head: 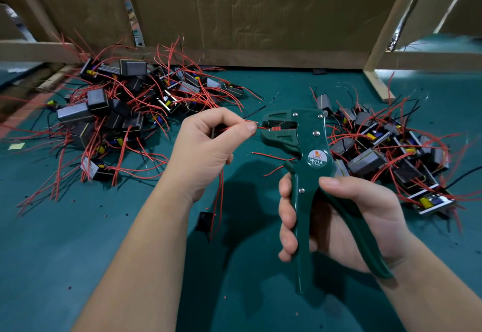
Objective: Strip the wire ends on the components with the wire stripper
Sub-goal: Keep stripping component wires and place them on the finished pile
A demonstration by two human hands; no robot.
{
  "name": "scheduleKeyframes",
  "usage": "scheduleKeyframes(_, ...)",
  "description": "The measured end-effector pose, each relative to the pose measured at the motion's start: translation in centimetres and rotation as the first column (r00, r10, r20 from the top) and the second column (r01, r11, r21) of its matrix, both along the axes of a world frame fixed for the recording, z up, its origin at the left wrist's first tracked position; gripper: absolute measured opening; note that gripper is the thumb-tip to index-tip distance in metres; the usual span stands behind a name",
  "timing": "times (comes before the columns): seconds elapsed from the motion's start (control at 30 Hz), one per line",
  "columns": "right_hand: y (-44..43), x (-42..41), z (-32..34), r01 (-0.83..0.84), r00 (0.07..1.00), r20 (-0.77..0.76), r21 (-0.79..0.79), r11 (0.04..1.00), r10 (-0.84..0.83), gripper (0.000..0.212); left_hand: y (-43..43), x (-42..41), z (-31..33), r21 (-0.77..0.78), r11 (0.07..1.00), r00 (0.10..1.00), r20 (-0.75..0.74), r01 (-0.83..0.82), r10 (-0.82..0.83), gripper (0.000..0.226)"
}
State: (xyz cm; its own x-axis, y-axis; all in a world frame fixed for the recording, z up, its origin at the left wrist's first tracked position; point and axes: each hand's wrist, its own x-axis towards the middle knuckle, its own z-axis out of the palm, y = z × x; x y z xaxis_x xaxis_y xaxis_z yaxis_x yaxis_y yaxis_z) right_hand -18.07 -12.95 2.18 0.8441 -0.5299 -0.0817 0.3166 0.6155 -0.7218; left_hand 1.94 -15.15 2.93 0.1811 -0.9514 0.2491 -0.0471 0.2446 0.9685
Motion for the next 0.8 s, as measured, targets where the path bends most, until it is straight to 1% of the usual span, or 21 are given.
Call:
scheduleKeyframes(0.17, 0.0, -0.1, 0.0, 0.011, 1.000, -0.020, -0.008, 1.000, -0.011, 0.039, -0.1, 0.0, -0.2, -0.001, 1.000, 1.000, 0.006, 0.011, -0.011, 0.018)
scheduleKeyframes(0.27, 0.0, 0.0, 0.1, 0.052, 0.998, -0.043, -0.027, 0.998, -0.053, 0.047, -0.1, 0.0, -0.3, -0.005, 1.000, 0.999, 0.024, 0.022, -0.022, 0.018)
scheduleKeyframes(0.33, 0.2, 0.1, 0.1, 0.105, 0.991, -0.077, -0.046, 0.993, -0.109, 0.053, -0.2, -0.3, -0.3, 0.018, 1.000, 0.999, 0.037, 0.022, -0.023, 0.022)
scheduleKeyframes(0.43, 0.5, 0.7, 0.1, 0.229, 0.961, -0.143, -0.068, 0.971, -0.237, 0.051, -0.5, -0.5, -0.1, 0.155, 0.987, 0.999, -0.046, 0.032, -0.025, 0.043)
scheduleKeyframes(0.5, 0.4, 1.1, 0.1, 0.351, 0.909, -0.209, -0.085, 0.933, -0.361, 0.044, -0.8, -0.5, -0.3, 0.231, 0.972, 0.999, -0.028, 0.048, -0.043, 0.059)
scheduleKeyframes(0.57, 0.2, 1.4, -0.1, 0.416, 0.874, -0.229, -0.104, 0.903, -0.429, 0.033, -0.9, -0.8, -0.5, 0.269, 0.962, 0.998, 0.002, 0.053, -0.056, 0.068)
scheduleKeyframes(0.6, 0.1, 1.4, -0.1, 0.415, 0.880, -0.210, -0.092, 0.905, -0.425, 0.030, -0.8, -1.1, -0.6, 0.279, 0.959, 0.999, 0.010, 0.046, -0.051, 0.072)
scheduleKeyframes(0.63, 0.0, 1.3, -0.2, 0.391, 0.900, -0.178, -0.073, 0.917, -0.398, 0.033, -0.8, -1.4, -0.6, 0.283, 0.958, 0.999, 0.000, 0.037, -0.038, 0.075)
scheduleKeyframes(0.73, -0.1, 1.0, -0.2, 0.249, 0.962, -0.102, -0.043, 0.968, -0.252, 0.053, -0.8, -2.0, -0.4, 0.269, 0.961, 0.990, -0.137, 0.065, -0.029, 0.080)
scheduleKeyframes(0.8, 0.0, 0.8, -0.3, 0.161, 0.985, -0.063, -0.034, 0.986, -0.163, 0.057, -0.8, -2.0, -0.2, 0.240, 0.963, 0.971, -0.228, 0.122, -0.066, 0.084)
